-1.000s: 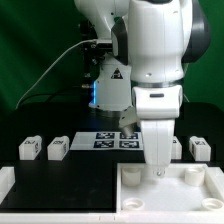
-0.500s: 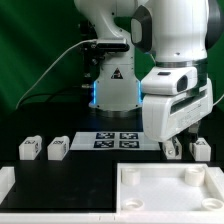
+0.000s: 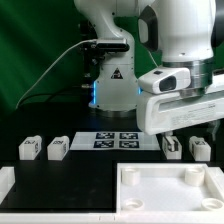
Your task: Assemble one leg
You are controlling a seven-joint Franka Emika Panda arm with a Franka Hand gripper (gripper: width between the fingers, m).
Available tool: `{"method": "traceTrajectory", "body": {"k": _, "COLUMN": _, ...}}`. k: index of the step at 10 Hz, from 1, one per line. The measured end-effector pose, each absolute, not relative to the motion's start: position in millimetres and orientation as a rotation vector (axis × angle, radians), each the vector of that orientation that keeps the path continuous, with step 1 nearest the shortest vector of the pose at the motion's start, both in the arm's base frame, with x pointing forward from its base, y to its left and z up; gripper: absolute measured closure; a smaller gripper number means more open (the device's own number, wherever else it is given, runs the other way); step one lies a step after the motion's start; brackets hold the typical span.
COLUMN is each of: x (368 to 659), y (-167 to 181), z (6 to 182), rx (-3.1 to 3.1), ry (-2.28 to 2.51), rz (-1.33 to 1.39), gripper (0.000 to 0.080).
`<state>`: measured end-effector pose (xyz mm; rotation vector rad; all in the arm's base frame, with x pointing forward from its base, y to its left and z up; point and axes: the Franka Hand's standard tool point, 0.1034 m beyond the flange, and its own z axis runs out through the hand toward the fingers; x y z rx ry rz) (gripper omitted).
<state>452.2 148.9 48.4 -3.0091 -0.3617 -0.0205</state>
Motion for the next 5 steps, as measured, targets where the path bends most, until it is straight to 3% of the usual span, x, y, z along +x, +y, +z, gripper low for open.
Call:
{"method": "traceTrajectory", "body": {"k": 2, "x": 438.2, "y": 182.9, "z": 43.8, "rx": -3.019, "ry": -0.084, "rz": 0.015, "gripper": 0.015}}
{"method": "traceTrajectory", "body": {"k": 5, "x": 439.4, "y": 179.2, "z": 44.2, "rx": -3.022, "ry": -0.17, "rz": 0.049, "gripper": 0.015}}
